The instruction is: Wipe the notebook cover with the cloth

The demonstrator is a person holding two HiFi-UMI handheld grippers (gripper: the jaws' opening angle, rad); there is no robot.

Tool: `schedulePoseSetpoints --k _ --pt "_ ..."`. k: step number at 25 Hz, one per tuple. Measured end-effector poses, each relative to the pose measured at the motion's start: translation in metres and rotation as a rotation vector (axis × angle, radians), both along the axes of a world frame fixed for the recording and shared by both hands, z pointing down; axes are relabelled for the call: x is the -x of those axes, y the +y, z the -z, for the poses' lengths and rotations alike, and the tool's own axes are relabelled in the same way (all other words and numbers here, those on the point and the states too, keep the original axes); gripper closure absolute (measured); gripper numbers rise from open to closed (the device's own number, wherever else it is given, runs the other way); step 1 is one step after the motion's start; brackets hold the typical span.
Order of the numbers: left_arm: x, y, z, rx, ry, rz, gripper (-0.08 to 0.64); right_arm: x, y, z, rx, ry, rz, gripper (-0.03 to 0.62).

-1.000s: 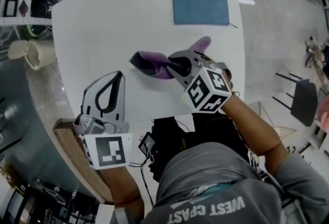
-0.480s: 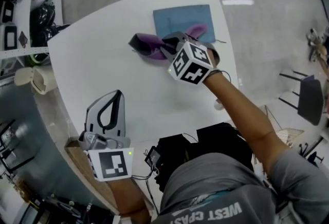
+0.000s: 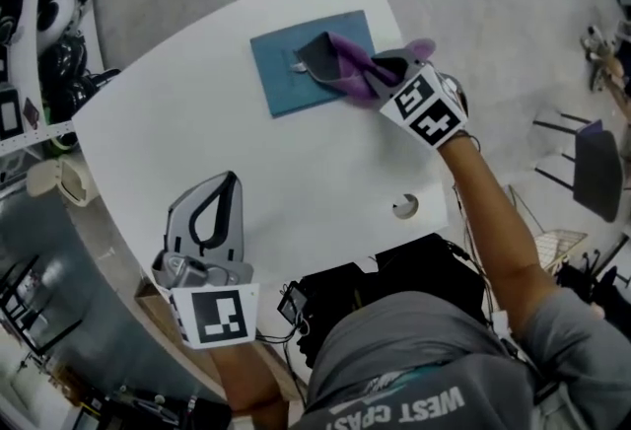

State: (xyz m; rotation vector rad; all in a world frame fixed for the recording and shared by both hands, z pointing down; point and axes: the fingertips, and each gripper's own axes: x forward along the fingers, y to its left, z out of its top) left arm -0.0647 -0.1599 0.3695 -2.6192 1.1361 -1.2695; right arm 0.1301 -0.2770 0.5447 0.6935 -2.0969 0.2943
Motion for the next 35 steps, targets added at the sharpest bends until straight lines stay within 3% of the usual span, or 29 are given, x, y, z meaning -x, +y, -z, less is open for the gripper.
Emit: schedulePoseSetpoints --k 2,5,11,14,18,21,24,27,30,35 --pt "-0.007 -0.003 -0.002 0.005 0.004 -0.005 0.56 -0.01 -0.002 0.0 0.004 -0.002 -0.013 0.523" --pt "-0.011 -0.005 -0.004 0.012 0.001 -0.002 0.56 0.014 -0.003 0.003 -0.001 -0.025 0.032 0.523" --pt "0.006 0.0 -0.007 0.022 -0.022 0.03 0.56 0.141 0.014 0.003 -0.006 -0.096 0.256 0.523" --pt "0.015 0.004 -0.007 0.024 -0.027 0.044 0.56 0.175 0.017 0.001 -0.003 -0.107 0.31 0.523" --pt "0.021 0.003 -0.007 0.023 -0.022 0.049 0.56 0.154 0.009 0.001 -0.004 -0.094 0.285 0.523" --pt "0.017 -0.001 -0.008 0.023 -0.018 0.041 0.56 0.099 -0.004 -0.001 -0.012 -0.054 0.202 0.523" --pt "0.005 -0.005 -0.008 0.023 -0.012 0.026 0.56 0.03 -0.019 -0.004 -0.004 -0.024 0.056 0.522" --pt "-0.006 -0.008 -0.008 0.033 -0.003 0.028 0.56 -0.007 -0.027 -0.004 -0.001 -0.004 -0.011 0.522" --pt "-0.013 -0.013 -0.01 0.035 0.018 0.047 0.56 0.003 -0.03 -0.001 -0.008 -0.009 0.017 0.523" --pt "-0.006 -0.011 -0.015 0.028 0.015 0.055 0.56 0.094 -0.022 -0.003 -0.017 -0.071 0.15 0.523"
